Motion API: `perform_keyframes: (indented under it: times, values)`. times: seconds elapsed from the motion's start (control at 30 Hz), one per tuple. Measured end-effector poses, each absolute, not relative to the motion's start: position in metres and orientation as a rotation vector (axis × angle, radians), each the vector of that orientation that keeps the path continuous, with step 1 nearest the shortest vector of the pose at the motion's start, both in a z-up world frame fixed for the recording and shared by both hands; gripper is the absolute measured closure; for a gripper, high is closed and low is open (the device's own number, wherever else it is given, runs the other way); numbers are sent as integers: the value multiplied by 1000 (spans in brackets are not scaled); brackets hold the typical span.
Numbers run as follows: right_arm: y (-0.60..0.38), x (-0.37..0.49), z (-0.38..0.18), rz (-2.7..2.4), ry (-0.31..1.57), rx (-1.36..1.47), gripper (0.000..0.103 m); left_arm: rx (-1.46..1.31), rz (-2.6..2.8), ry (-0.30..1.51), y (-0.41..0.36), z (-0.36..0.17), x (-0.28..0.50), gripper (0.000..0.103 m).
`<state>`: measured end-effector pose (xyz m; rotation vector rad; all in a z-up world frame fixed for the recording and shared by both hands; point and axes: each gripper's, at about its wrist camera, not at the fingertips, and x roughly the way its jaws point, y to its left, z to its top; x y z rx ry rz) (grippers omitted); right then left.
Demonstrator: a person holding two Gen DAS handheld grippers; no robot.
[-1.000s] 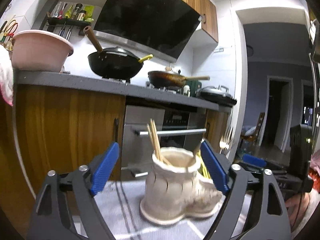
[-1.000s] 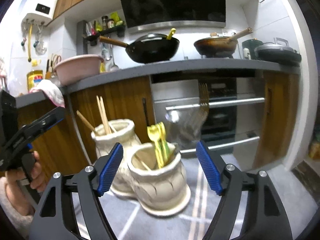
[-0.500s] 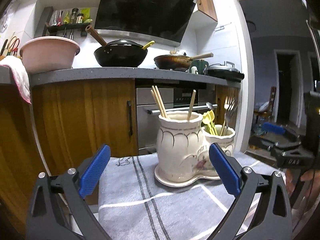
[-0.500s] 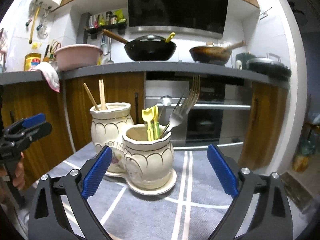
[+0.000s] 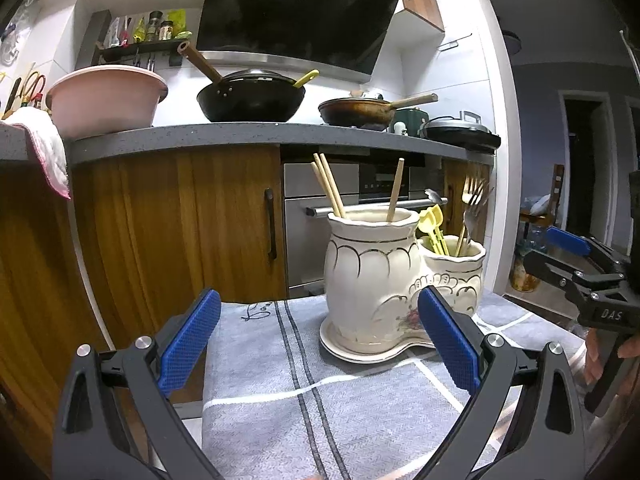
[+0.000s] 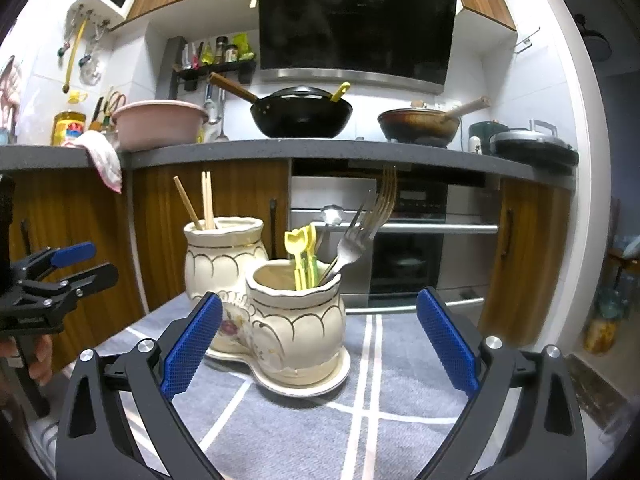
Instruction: Organize utensils
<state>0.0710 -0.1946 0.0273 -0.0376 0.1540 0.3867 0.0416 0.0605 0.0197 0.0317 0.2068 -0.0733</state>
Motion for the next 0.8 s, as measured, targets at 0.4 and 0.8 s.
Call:
perform_keyframes:
  times: [0.4,0.8]
  values:
    - [-196,70,26,390,152,-39,6,51,-91,195,55,20,38,6]
    - [-195,72,25,391,159,-39,6,42,-84,208,58,20,42,6]
